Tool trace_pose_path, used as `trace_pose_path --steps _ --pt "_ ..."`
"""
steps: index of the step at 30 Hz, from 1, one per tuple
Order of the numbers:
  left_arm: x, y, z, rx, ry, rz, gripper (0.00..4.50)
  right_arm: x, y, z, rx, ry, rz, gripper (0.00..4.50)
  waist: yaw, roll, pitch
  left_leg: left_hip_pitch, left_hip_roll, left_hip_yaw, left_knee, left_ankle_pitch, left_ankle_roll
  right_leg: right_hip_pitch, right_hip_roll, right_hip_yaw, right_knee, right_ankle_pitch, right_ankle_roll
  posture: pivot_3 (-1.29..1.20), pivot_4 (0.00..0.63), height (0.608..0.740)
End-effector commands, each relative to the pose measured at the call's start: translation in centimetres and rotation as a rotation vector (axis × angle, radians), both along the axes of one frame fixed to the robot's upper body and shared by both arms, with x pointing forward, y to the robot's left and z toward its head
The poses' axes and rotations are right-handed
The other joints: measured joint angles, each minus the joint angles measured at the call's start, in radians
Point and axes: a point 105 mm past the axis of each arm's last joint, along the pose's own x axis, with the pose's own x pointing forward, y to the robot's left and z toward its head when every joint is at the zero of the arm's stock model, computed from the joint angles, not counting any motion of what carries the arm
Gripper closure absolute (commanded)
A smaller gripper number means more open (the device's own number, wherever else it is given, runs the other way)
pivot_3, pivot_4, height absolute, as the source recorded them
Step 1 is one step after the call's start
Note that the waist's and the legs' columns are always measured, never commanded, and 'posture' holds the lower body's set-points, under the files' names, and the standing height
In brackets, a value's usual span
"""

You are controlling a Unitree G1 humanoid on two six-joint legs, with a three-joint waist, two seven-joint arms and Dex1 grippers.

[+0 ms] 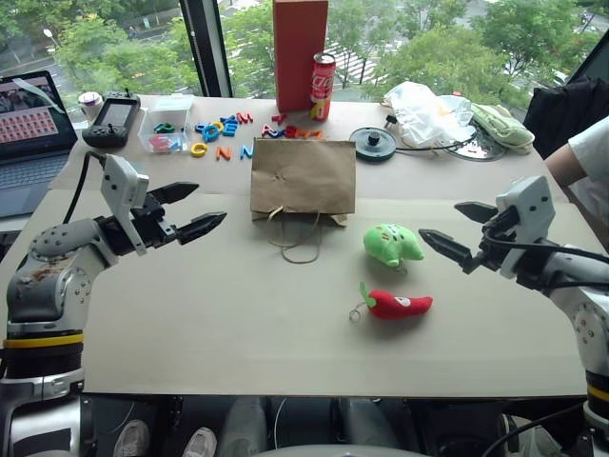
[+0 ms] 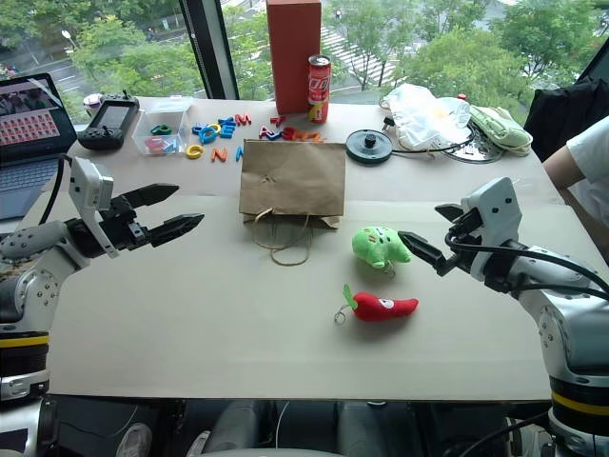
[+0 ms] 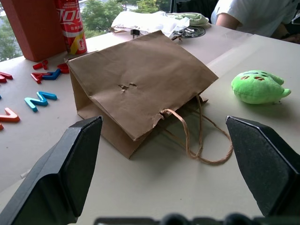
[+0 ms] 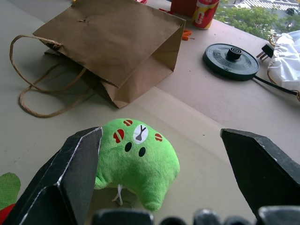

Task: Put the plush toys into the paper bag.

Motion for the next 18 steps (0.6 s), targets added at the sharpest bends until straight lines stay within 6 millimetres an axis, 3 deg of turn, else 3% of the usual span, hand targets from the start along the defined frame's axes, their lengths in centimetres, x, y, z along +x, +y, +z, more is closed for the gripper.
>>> trace_pose_path --steps 1,6,10,15,18 --pt "0.0 -0.1 1.4 0.024 -0.062 -0.02 0.0 -0.2 0.3 1.7 0.005 -0.068 0.019 0.02 0.0 0.0 0.0 0.0 0.0 0.0 0.0 0.0 0.0 0.0 0.0 0.0 0.0 0.0 0.0 0.0 0.15 0.739" --pt "1.8 -0.3 -0.1 0.204 -0.124 -0.103 0.0 -0.7 1.1 1.7 0.028 -0.063 0.059 0.02 0.005 0.0 0.0 0.0 0.0 0.002 0.0 0.0 0.0 0.0 0.001 0.0 0.0 0.0 0.0 0.0 0.15 0.739" --pt "4.6 -1.5 -1.2 0.396 -0.236 -0.166 0.0 -1.5 2.1 1.9 0.067 -0.047 0.113 0.02 0.014 0.0 0.0 0.0 -0.001 0.003 0.0 0.0 0.0 0.0 0.001 0.0 0.0 0.0 0.0 0.0 0.15 0.739" --pt "7.2 -4.6 -2.3 0.594 -0.388 -0.245 0.0 -2.3 2.1 1.7 0.059 -0.037 0.117 0.02 0.019 0.0 0.0 -0.004 -0.002 0.002 0.001 -0.001 0.001 0.0 0.001 -0.001 -0.003 0.0 0.0 0.0 0.15 0.739" --pt "7.8 -6.8 -3.2 0.696 -0.466 -0.308 0.0 -2.6 2.2 1.7 0.056 -0.042 0.111 0.02 0.019 0.0 0.0 -0.006 -0.002 0.002 0.001 -0.002 0.003 -0.001 0.001 -0.001 -0.004 0.0 0.001 0.0 0.15 0.739"
